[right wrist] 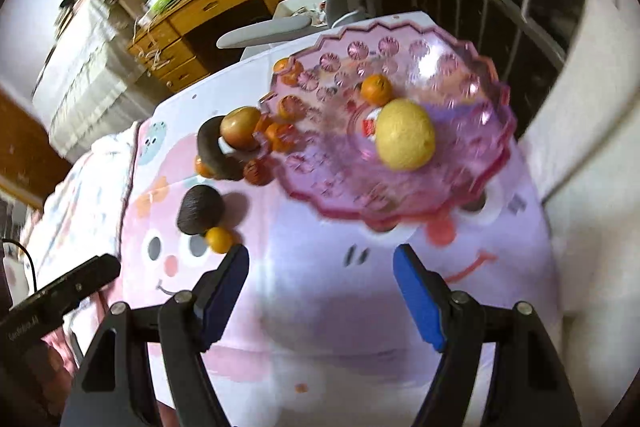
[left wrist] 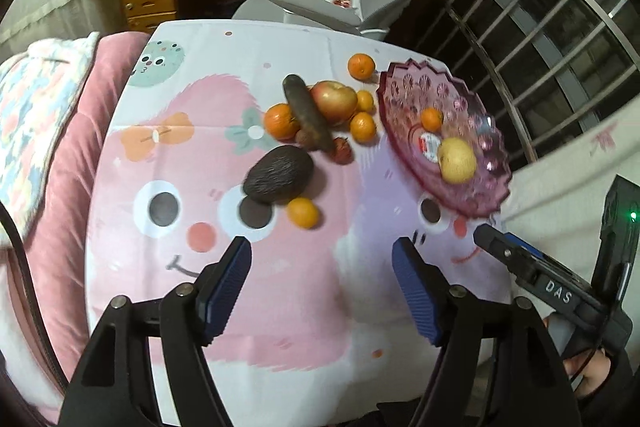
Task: Organize fruits
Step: 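Withdraw both open grippers from the bowl back toward the fruit pile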
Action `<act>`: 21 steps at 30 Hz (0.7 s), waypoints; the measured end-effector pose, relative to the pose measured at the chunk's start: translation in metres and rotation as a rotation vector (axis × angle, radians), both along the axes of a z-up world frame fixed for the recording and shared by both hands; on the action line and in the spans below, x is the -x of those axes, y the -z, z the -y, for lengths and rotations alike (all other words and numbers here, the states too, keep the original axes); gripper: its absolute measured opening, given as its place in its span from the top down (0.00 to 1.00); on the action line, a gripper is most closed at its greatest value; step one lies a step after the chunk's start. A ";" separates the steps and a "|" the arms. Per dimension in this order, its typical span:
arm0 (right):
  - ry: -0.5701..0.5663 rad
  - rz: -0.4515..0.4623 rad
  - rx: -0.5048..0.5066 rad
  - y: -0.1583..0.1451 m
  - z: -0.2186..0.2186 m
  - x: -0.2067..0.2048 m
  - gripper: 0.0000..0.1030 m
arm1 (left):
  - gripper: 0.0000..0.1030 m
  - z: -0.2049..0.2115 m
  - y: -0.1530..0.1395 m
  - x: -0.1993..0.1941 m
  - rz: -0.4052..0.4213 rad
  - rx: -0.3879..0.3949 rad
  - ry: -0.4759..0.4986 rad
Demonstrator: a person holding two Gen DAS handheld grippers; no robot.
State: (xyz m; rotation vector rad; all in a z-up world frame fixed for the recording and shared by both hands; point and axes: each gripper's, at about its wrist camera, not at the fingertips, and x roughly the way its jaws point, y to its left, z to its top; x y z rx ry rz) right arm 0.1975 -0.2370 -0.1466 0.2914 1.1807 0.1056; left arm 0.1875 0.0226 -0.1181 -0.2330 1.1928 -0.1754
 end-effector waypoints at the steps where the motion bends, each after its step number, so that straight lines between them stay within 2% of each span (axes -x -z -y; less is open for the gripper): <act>1: 0.020 -0.001 -0.004 0.002 -0.008 0.006 0.27 | 0.29 -0.009 0.002 0.003 -0.010 -0.002 0.014; 6: 0.087 0.006 -0.060 0.009 -0.036 0.034 0.27 | 0.29 -0.041 0.010 0.009 -0.034 -0.025 0.058; 9: 0.092 0.004 -0.060 0.011 -0.051 0.046 0.27 | 0.29 -0.054 0.010 0.008 -0.039 -0.029 0.079; 19: 0.016 0.057 -0.033 0.014 -0.088 0.056 0.27 | 0.26 -0.064 0.012 -0.005 -0.040 -0.063 0.123; 21: -0.013 0.075 -0.003 0.016 -0.098 0.056 0.27 | 0.22 -0.063 0.013 -0.010 -0.047 -0.085 0.135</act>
